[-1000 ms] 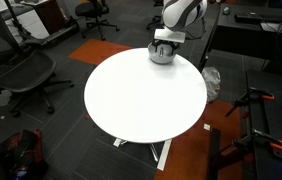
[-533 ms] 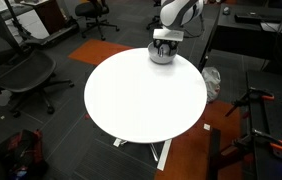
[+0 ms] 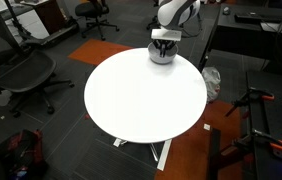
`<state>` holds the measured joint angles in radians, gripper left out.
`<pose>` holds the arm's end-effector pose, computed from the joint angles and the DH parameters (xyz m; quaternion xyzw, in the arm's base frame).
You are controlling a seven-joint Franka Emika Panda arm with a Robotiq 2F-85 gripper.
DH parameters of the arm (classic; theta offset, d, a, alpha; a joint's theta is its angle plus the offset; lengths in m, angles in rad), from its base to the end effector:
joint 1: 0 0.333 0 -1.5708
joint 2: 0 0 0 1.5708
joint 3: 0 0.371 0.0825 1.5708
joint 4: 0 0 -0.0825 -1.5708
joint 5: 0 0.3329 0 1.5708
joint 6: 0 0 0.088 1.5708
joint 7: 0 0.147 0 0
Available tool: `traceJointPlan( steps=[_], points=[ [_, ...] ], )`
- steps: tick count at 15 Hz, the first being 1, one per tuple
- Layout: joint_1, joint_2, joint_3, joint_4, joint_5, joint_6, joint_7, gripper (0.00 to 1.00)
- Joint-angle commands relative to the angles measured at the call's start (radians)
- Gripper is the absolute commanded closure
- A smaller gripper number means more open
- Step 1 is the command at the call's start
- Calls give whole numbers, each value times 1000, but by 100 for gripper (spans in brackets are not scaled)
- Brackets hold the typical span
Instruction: Remove the marker from the bowl and place it on the table
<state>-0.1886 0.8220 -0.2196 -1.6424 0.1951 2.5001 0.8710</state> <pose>0.6495 -0.2513 0.1837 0.7772 -0.6282 0.0340 0.0112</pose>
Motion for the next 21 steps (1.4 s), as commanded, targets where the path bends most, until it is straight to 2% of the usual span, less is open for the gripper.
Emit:
traceJointPlan(
  steps=[1, 6, 12, 21],
  points=[
    [-2, 14, -4, 38, 17, -49, -5, 95],
    [29, -100, -24, -60, 4, -17, 4, 95],
    [60, -328, -19, -214, -14, -3, -33, 95],
    [158, -723, 51, -554, -158, 23, -265, 95]
  ],
)
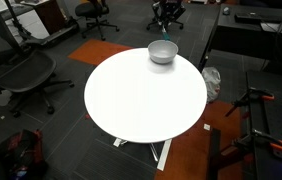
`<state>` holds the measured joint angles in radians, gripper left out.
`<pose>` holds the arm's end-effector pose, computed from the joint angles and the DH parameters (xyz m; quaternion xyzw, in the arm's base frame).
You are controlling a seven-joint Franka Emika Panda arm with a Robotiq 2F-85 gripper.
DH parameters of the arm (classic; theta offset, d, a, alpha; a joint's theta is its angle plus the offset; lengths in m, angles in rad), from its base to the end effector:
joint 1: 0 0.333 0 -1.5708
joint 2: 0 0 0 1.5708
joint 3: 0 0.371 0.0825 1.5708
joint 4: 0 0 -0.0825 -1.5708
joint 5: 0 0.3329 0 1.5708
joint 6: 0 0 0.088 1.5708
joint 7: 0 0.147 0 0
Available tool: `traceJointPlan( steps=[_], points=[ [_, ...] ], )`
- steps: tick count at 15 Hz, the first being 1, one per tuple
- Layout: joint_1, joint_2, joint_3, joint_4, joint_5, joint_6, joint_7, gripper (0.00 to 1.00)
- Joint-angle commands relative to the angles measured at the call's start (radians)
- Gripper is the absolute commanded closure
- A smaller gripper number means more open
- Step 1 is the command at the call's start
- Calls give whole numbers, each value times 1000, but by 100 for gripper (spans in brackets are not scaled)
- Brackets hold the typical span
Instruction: Remove the marker from the bowl and place it on the table
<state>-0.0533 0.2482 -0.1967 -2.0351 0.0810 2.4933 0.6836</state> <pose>0.5769 -0.1391 0.3944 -0.8768 0.4687 -0.1042 0.0273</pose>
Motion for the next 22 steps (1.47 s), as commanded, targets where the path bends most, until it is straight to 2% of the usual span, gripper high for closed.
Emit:
traceJointPlan(
  steps=[1, 5, 8, 16, 22],
  points=[
    [29, -186, 41, -204, -58, 38, -106, 95],
    [35, -284, 97, -352, -76, 97, -213, 95],
    [27, -283, 122, -406, -54, 135, -292, 95],
    [24, -108, 124, -394, -38, 240, -397, 95],
    [43, 71, 101, -337, -70, 313, -387, 95]
  ],
)
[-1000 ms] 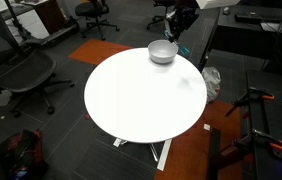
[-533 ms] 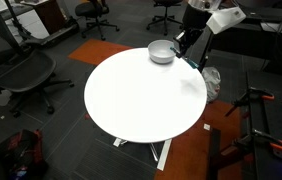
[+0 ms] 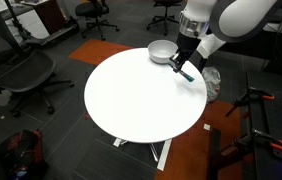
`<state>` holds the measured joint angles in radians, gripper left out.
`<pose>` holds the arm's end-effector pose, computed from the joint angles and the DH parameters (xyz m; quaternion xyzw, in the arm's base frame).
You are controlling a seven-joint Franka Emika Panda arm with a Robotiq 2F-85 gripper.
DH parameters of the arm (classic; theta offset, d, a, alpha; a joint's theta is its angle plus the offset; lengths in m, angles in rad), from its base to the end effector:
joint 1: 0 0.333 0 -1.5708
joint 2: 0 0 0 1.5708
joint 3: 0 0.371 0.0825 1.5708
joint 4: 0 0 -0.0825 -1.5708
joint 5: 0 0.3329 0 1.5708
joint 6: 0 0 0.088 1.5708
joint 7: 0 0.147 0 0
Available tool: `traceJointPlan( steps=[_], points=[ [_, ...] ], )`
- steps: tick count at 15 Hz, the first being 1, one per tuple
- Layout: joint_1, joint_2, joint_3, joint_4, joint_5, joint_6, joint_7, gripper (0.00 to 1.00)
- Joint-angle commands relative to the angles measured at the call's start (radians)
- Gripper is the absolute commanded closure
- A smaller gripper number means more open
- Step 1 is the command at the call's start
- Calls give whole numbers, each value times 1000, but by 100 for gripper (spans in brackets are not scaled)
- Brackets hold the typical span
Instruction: Remove the marker from the bowl and place it on the table
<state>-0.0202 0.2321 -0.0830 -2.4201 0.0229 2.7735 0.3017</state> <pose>0.4974 -0.0520 0.2852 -0.9759 0.2092 -0.0613 0.0014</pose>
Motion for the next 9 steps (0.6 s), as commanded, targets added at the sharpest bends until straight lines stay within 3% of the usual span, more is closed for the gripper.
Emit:
traceJointPlan(
  steps=[1, 5, 6, 7, 9],
  points=[
    [15, 118, -20, 61, -16, 40, 0, 95],
    [38, 215, -51, 116, -18, 56, 17, 95],
    [48, 230, -61, 129, -20, 52, 22, 56],
    [52, 242, -65, 138, -14, 50, 22, 55],
    [85, 265, -71, 145, -6, 65, 50, 42]
  ],
)
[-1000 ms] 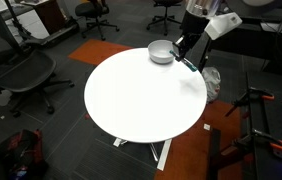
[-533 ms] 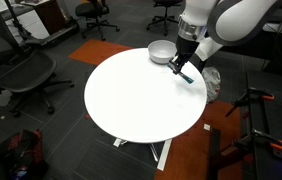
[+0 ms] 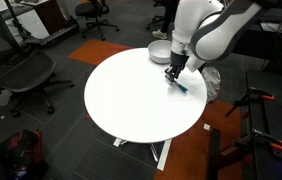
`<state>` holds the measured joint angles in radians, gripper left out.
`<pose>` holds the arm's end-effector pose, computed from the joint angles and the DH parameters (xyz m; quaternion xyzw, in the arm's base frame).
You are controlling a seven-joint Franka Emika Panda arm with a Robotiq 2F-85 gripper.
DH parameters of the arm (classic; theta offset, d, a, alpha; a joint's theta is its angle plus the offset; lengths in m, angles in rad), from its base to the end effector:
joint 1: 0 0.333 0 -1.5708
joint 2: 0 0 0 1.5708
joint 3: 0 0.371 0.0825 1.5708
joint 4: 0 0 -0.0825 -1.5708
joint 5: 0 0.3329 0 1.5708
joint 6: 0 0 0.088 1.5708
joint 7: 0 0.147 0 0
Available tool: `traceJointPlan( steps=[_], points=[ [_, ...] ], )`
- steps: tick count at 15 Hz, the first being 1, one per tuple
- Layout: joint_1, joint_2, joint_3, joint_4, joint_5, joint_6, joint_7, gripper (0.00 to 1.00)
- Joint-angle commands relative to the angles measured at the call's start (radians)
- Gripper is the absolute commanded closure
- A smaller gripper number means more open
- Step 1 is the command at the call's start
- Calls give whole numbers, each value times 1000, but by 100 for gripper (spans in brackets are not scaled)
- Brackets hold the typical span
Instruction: Remove the marker from the bowl and place it on the table
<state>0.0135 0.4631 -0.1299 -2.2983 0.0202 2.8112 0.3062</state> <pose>0.5317 -0.0628 0.2092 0.9767 -0.2115 0.0293 0.0225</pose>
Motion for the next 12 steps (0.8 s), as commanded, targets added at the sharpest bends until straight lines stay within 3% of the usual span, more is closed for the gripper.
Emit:
traceJointPlan(
  steps=[1, 6, 10, 12],
  points=[
    [60, 27, -18, 17, 4, 38, 52, 35],
    [159, -79, -57, -65, -4, 129, 125, 0],
    [294, -225, -212, -132, -74, 122, 238, 0],
    [310, -309, -258, -154, -136, 86, 272, 0]
  ],
)
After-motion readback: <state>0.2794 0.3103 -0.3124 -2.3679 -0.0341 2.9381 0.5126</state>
